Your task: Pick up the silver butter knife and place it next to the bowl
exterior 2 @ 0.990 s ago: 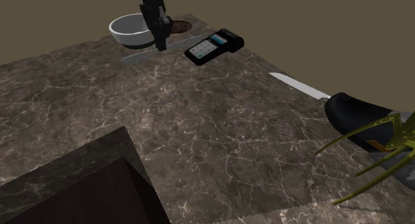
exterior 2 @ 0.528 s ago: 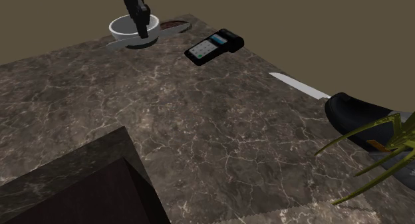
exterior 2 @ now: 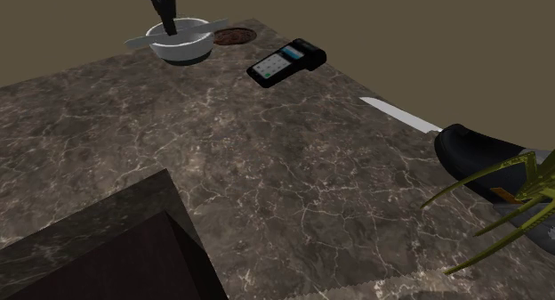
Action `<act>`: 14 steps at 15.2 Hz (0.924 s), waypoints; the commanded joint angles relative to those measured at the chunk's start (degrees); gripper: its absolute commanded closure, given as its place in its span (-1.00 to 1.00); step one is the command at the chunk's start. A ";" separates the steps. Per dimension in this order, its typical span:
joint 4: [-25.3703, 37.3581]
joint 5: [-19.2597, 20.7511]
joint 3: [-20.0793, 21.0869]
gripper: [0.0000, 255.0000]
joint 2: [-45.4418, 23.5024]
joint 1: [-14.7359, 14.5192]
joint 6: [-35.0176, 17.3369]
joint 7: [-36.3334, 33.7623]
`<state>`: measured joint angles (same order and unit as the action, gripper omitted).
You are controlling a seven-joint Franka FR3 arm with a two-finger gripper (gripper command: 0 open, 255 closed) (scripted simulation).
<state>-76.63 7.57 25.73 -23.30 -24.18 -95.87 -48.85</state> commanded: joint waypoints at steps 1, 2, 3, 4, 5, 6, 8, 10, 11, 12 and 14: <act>6.55 1.84 0.23 1.00 -4.60 -3.31 2.17 -2.72; 10.08 2.68 0.18 1.00 -6.92 -5.03 3.45 -3.78; 9.04 2.60 0.12 1.00 -6.75 -4.89 2.58 -3.78; 8.04 2.56 0.11 1.00 -6.61 -4.74 1.72 -3.79; 7.08 2.53 0.10 1.00 -6.50 -4.58 0.88 -3.80; 6.15 2.50 0.09 1.00 -6.41 -4.44 0.05 -3.81; 4.39 2.49 0.07 1.00 -6.29 -4.19 -1.56 -3.85; 2.75 2.50 0.03 1.00 -6.24 -3.98 -3.13 -3.89; 1.97 2.52 0.01 1.00 -6.25 -3.88 -3.90 -3.91; 1.22 2.54 -0.02 1.00 -6.27 -3.80 -4.66 -3.93; -0.21 2.61 -0.08 1.00 -6.36 -3.65 -6.15 -3.99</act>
<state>-76.22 10.13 25.70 -29.58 -27.93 -101.32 -52.87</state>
